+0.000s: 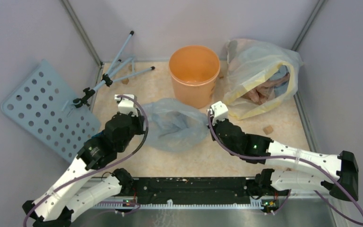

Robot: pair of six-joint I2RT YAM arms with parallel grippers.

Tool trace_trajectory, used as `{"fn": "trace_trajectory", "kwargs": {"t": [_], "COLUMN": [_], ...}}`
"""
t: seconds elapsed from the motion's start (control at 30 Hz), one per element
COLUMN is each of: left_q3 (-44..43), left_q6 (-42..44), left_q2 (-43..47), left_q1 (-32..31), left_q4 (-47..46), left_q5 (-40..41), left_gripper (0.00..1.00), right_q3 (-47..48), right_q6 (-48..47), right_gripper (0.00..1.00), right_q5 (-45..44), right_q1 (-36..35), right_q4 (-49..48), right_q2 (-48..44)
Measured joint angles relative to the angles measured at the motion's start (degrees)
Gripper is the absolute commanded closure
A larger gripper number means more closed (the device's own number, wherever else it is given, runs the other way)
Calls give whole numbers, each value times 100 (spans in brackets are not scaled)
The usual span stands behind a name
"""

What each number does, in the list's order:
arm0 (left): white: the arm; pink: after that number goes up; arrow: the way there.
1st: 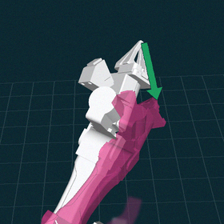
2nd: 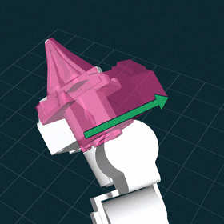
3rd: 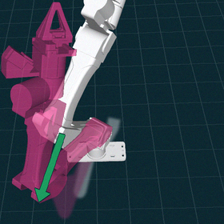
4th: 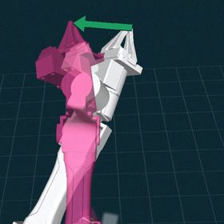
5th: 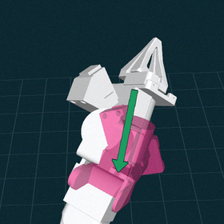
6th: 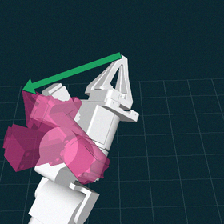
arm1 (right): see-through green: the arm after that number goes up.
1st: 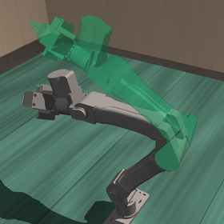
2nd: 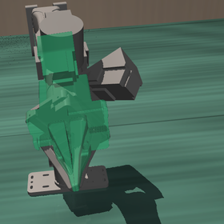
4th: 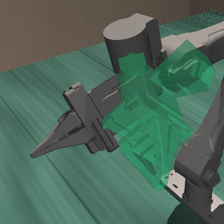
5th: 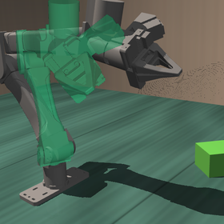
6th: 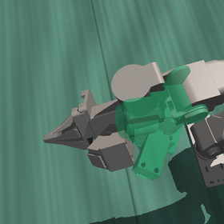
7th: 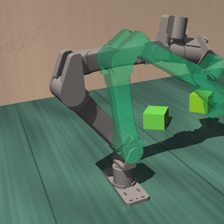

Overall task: Put the trash bags into the trash bin
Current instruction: Unfold the trash bag at the center of the board.

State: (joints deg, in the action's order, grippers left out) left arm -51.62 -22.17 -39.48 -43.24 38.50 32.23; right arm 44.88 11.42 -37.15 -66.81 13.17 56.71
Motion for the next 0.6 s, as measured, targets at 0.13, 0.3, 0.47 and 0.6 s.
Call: {"fn": "trace_trajectory", "kwargs": {"t": [0.13, 0.3, 0.47, 0.6], "left_q3": [-289, -743, -752, -544], "left_q6": [466, 791, 977, 1040], "left_q2": [374, 334, 127, 94], "left_q1": [2, 2, 2, 2], "left_q4": [-26, -22, -116, -387], "left_q5": [-1360, -2673, -3534, -4050], "left_gripper": [100, 100, 100, 100], "right_q3": [11, 129, 291, 284], "right_q6": [157, 326, 306, -11], "right_gripper": [100, 86, 33, 20], "right_q5": [-407, -664, -638, -199], "right_q1": [155, 468, 551, 551], "right_q4": [131, 389, 654, 809], "right_q2": [46, 79, 42, -297]}}
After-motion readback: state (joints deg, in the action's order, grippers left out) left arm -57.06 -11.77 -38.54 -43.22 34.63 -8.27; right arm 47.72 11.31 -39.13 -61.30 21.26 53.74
